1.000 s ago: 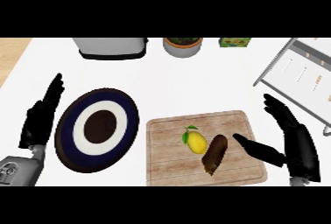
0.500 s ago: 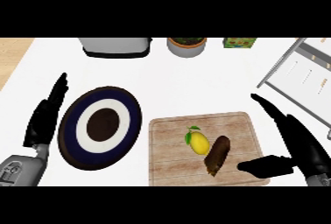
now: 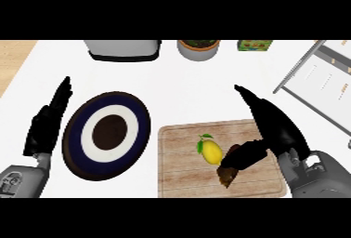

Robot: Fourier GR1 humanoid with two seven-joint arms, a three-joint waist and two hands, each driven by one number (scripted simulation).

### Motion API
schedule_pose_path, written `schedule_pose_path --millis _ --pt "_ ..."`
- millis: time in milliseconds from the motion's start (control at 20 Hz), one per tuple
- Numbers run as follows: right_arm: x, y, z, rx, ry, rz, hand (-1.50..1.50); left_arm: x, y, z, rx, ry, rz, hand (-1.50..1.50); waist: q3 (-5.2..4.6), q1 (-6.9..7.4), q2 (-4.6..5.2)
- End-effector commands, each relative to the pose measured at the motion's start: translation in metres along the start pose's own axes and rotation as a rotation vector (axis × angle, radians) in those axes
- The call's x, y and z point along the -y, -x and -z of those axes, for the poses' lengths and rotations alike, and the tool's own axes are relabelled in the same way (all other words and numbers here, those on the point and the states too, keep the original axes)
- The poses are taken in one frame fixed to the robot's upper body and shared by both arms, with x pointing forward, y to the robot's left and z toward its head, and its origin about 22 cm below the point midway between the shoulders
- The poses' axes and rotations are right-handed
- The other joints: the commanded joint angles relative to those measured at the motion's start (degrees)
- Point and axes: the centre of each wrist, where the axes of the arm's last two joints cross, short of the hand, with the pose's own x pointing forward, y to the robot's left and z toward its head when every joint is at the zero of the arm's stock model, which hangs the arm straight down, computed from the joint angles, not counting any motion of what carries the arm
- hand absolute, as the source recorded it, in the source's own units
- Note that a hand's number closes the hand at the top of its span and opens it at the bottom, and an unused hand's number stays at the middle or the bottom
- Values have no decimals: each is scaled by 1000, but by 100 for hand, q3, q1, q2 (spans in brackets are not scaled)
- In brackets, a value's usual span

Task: Pick the lemon from the cutting board and place it in the tiered basket

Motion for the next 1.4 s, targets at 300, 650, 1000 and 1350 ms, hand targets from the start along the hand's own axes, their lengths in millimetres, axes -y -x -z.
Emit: schedule_pose_path --millis 300,650,1000,1350 --pt "-39 -10 21 -187 -104 -112 -150 -4 8 0 -20 -16 -25 0 6 -87 -7" --pt "-55 -14 9 -204 -132 -150 -150 -17 11 1 -7 -22 12 0 6 -109 -14" --pt "-72 -26 12 -211 -77 -245 -150 -10 8 -4 -13 -13 0 0 6 -74 -16" --pt "-75 -23 -3 -195 -53 -291 -150 -3 10 -4 -19 -20 10 0 6 -103 -15"
